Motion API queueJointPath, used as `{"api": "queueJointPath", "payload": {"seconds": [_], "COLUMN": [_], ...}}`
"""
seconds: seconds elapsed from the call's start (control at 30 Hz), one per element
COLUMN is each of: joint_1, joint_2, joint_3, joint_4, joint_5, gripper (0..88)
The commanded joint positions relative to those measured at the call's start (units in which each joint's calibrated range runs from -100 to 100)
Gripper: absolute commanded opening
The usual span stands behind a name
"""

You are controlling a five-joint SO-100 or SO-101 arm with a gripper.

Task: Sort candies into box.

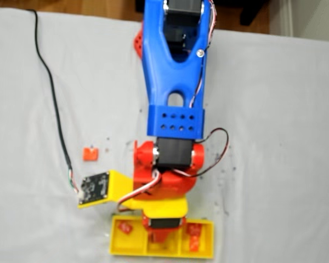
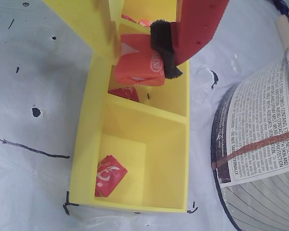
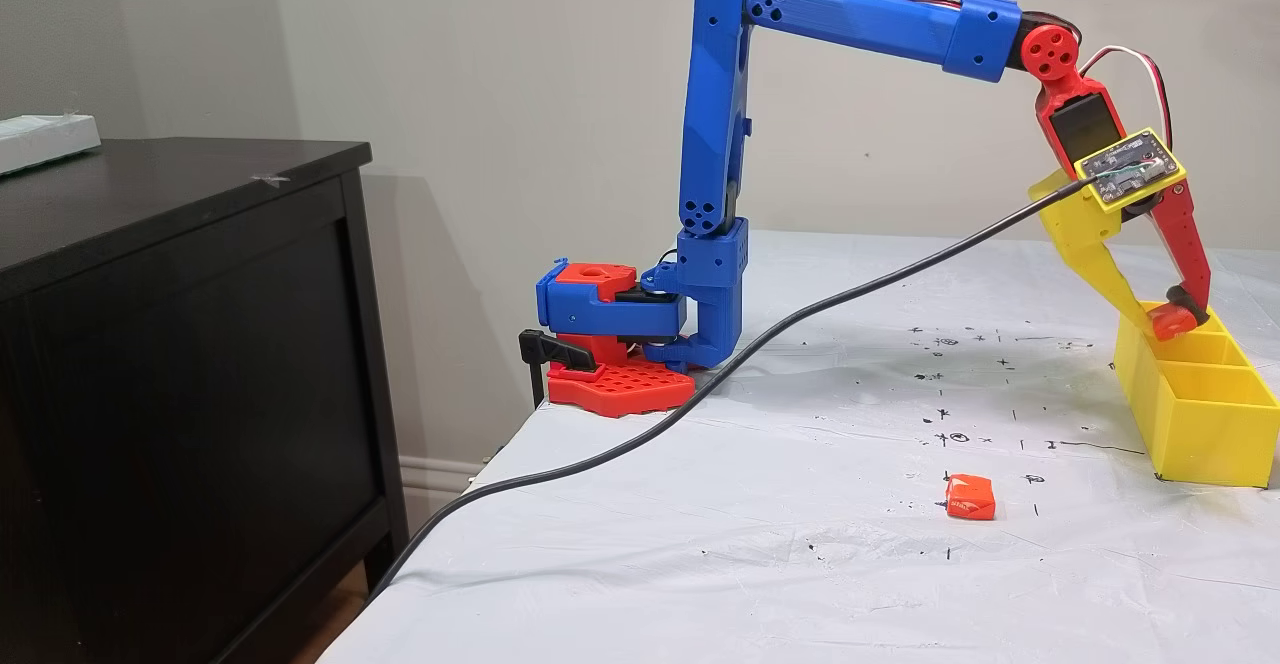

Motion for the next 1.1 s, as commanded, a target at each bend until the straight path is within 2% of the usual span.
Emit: {"api": "queueJointPath", "payload": {"seconds": [0.0,0.13,0.3,0.4,0.5,0.53,0.9,1.07], "joint_1": [-1.05,-1.05,-0.77,-0.41,0.31,0.77,9.28,15.53], "joint_2": [-1.1,-1.01,-2.03,-3.56,-5.85,-6.61,-13.74,-7.12], "joint_3": [-6.1,-6.19,-6.19,-6.1,-6.19,-6.56,-5.19,-10.83], "joint_4": [-0.25,-0.01,0.57,1.39,2.7,3.68,16.37,23.41], "joint_5": [0.24,0.29,0.39,0.88,1.37,1.56,9.72,11.77], "gripper": [21.3,27.8,29.1,21.3,2.9,0.9,0.2,0.2]}}
